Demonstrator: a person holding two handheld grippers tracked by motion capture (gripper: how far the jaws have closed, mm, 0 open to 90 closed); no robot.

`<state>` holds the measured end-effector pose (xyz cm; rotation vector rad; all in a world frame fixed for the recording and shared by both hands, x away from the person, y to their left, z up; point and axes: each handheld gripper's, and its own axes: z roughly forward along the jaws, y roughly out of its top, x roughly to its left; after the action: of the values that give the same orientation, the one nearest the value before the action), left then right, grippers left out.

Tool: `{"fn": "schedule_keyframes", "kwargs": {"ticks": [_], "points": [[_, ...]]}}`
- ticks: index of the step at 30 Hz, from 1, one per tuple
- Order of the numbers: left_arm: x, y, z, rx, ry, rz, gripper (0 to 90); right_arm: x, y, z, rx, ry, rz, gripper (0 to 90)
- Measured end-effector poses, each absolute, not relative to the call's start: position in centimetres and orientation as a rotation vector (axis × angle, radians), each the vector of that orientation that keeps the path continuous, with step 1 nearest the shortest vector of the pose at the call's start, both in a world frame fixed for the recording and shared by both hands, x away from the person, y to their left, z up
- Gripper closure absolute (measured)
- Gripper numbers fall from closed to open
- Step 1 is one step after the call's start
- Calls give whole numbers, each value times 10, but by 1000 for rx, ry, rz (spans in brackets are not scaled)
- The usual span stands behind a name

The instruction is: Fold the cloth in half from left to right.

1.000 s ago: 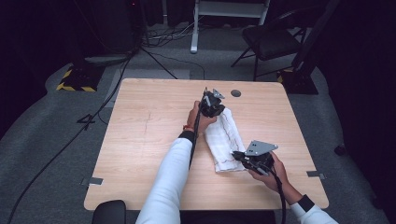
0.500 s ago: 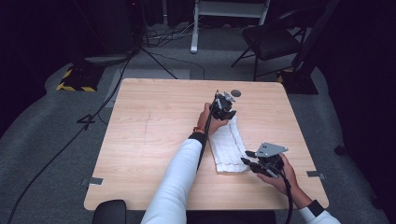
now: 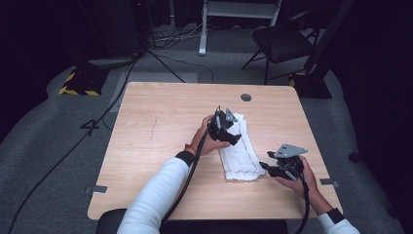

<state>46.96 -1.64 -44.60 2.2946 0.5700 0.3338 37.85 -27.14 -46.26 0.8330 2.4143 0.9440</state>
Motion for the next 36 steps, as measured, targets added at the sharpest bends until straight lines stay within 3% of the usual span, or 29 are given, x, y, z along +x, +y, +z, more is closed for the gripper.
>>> {"fn": "schedule_keyframes", "kwargs": {"ticks": [8, 15, 36], "points": [[423, -12, -475, 2394, 454, 255, 273, 385, -272, -480, 820, 2518, 913, 420], [408, -9, -484, 2451, 422, 289, 272, 382, -267, -485, 788, 2571, 920, 431], [359, 38, -491, 2396, 468, 262, 273, 345, -232, -487, 681, 2677, 988, 440]]}}
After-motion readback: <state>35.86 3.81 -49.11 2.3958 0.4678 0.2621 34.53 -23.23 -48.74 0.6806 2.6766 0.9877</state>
